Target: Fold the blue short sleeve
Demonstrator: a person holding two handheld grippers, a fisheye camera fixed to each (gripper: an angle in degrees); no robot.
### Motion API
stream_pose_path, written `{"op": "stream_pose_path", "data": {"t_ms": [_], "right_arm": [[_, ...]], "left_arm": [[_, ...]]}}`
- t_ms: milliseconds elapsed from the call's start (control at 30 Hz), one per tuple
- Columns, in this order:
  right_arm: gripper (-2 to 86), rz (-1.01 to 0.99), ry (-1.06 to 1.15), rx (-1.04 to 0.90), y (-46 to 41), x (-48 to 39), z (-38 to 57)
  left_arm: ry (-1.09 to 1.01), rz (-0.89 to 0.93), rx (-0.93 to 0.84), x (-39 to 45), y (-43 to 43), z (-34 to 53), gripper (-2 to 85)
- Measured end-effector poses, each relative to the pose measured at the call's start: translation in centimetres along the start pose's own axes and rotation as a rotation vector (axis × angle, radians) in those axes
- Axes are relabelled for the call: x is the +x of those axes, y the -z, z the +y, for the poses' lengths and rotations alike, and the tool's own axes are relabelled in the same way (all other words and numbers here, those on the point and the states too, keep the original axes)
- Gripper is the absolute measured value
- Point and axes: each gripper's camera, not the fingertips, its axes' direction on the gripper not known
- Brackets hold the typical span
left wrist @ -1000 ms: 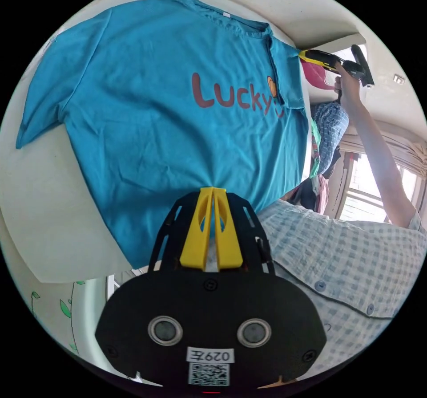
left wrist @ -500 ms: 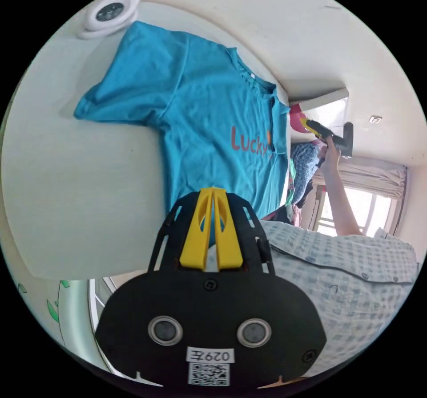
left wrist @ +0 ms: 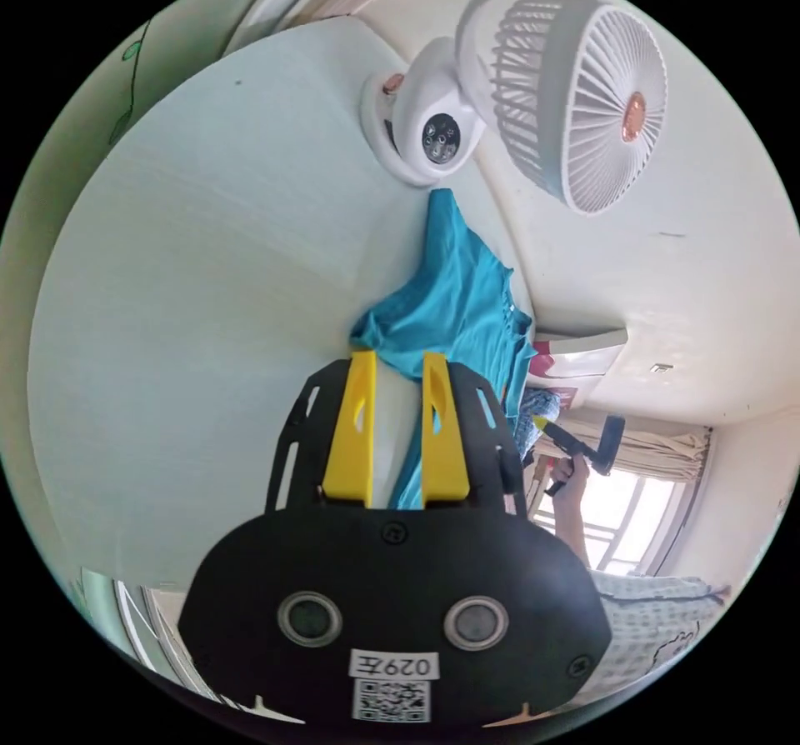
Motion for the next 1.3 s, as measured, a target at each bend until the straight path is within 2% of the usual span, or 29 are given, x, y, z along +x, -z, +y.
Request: {"op": "stream_pose_path", "data": {"t_ms": [200, 333, 467, 567, 733, 833, 900, 967, 1000, 1200, 1300], "right_arm": [[-0.4, -0.078, -0.067, 0.025, -0.1, 1.8, 3.8], [-0.4, -0.144, -0.116, 0.054, -0.1, 3.9, 5.3], [-0.4, -0.227, -0.124, 0.063, -0.2, 5.7, 5.8], [-0.4, -0.207, -0.094, 0.034, -0.4, 6.3, 5.6], [-0.4, -0.204, -0.051, 0.037, -0.1, 7.1, 5.4], [-0.4, -0.233, -0.041, 0.037, -0.6, 7.7, 5.1], [-0.4, -0.267, -0.033, 0.023, -1.6, 7.9, 4.6], [-0.4, -0.29, -0.017, -0.005, -2.6, 7.8, 4.1], [-0.4, -0.301, 0.001, -0.028, -3.3, 7.4, 3.6], [0.5, -0.247, 0.165, -0.16, -7.4, 3.0, 0.2], [3.5, -0.238, 0.281, -0.2, -10.0, -1.3, -3.3]], "left_arm": [[0.116, 0.153, 0.118, -2.0, 1.7, -0.1, 7.2], [0.129, 0.083, 0.158, -1.8, 3.2, 0.7, 6.8], [0.14, 0.119, 0.145, -1.5, 2.2, 0.2, 2.0], [0.173, 0.067, 0.203, 0.1, 2.2, 0.7, -0.5], [0.031, 0.109, 0.314, 7.2, 3.4, 2.1, -0.8], [-0.226, -0.042, 0.225, 15.9, 1.1, 2.1, -0.5], [-0.507, -0.179, -0.066, 22.9, -5.2, 2.7, 0.5], [-0.631, -0.295, -0.302, 25.7, -10.5, 4.0, 4.4], [-0.656, -0.384, -0.356, 26.4, -12.6, 5.1, 6.8], [-0.584, -0.62, -0.258, 25.2, -12.9, 8.1, 11.8], [-0.53, -0.557, -0.297, 23.5, -13.0, 8.1, 12.1]]}}
